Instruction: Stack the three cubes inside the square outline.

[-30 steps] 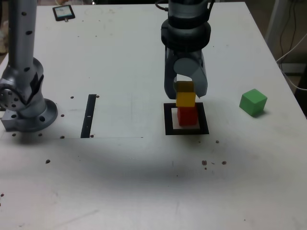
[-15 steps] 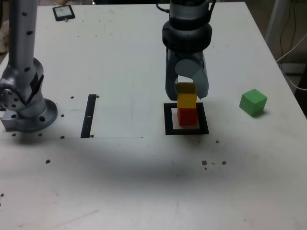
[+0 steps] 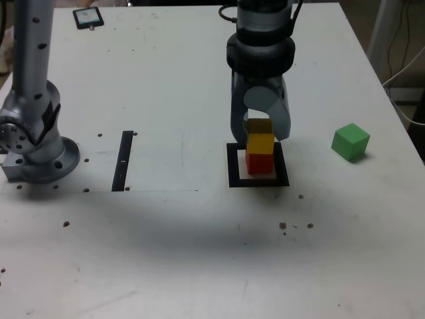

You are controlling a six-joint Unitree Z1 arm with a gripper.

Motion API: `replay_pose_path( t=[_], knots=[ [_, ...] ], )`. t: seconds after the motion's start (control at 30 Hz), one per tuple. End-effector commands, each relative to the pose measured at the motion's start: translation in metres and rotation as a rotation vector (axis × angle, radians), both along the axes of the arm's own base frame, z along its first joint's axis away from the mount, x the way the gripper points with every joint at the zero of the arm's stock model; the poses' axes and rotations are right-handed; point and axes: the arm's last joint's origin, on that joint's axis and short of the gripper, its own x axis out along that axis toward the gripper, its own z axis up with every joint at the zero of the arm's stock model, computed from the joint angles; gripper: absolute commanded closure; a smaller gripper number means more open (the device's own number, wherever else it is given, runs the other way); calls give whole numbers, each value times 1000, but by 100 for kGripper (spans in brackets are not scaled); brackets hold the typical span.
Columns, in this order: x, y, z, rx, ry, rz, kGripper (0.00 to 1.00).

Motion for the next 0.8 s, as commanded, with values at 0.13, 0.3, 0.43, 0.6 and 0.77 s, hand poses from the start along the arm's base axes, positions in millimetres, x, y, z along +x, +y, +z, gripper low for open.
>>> replay_pose_path(
  t=[0.13,0.3,0.43,0.6,0.77],
  knots=[
    [0,0,-2,1,5,-3,43],
    [-1,0,-2,3,9,-8,37],
    [-1,0,-2,5,4,-10,33],
    [-3,1,1,12,-23,-13,16],
    [-11,2,8,23,-45,-6,1]
  ],
)
